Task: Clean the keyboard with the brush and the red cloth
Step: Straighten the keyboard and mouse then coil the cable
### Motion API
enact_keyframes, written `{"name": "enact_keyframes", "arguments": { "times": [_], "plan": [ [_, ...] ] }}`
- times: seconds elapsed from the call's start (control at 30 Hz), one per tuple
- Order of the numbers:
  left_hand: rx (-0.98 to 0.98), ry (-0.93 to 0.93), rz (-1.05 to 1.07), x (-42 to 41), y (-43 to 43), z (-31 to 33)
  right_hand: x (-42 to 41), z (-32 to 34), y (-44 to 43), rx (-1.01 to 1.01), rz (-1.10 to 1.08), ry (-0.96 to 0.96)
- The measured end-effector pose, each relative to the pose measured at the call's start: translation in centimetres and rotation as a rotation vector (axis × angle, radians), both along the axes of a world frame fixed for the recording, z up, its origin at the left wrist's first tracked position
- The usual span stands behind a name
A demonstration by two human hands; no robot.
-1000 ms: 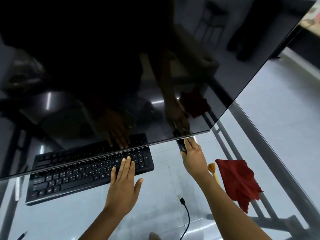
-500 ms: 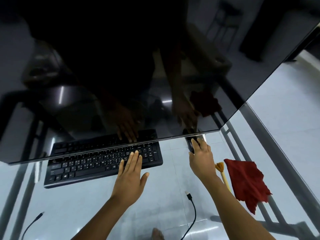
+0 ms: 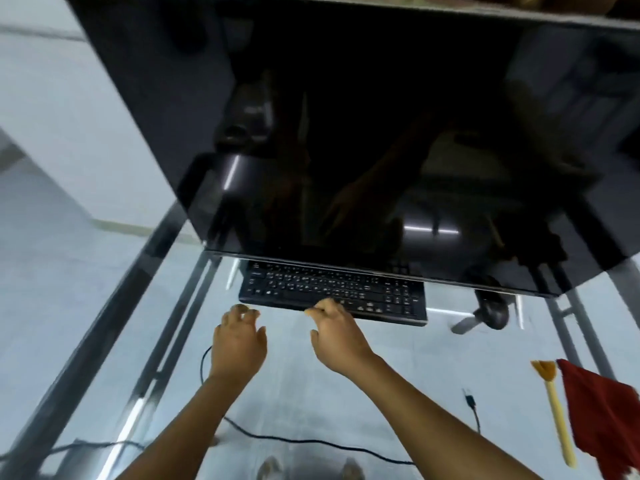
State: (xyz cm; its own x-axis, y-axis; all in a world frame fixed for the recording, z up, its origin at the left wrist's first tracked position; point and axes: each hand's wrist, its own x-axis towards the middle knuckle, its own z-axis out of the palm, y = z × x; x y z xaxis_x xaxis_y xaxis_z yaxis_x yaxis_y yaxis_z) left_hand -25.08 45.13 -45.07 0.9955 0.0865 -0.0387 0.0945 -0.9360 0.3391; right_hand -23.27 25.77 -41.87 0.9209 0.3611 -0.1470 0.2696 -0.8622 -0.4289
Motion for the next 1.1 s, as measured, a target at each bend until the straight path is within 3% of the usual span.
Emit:
{"name": "enact_keyframes", "arguments": {
  "times": [0.17,0.4,0.5,0.63,0.7,0.8,0.9,1.0,1.1],
  "plan": [
    [0.055,0.302,0.339,-3.7,7.4,0.7,-0.5,1.0,6.6,-0.001,0.138,0.080],
    [0.004,0.362,0.394,-4.6,10.1,1.7,-1.8,1.5,11.6,0.101,0.126,0.246],
    [-0.213,0.239,0.349,-3.2,9.1,5.0,-2.1,2.8,13.0,0.249,0.036,0.370],
    [-0.627,0.096,0.358,-0.5,7.1,11.3,-1.6,6.8,13.2,0.618,-0.087,0.723],
    [-0.583,-0.031,0.220,0.1,6.6,13.2,-1.7,9.5,12.3,0.699,-0.039,0.668],
    [-0.512,-0.213,-0.140,0.4,5.6,15.2,-1.6,13.8,10.0,0.580,0.019,0.363],
    [-0.694,-0.127,-0.236,-0.4,2.9,18.5,-1.1,18.1,6.6,0.499,0.022,0.131],
    [-0.711,-0.070,-0.254,-0.8,1.0,21.6,-0.9,22.0,2.6,0.519,-0.023,0.036],
    [-1.082,0.192,-0.327,-1.4,-0.3,25.6,-1.2,25.0,-1.2,0.667,-0.020,0.045]
  ]
}}
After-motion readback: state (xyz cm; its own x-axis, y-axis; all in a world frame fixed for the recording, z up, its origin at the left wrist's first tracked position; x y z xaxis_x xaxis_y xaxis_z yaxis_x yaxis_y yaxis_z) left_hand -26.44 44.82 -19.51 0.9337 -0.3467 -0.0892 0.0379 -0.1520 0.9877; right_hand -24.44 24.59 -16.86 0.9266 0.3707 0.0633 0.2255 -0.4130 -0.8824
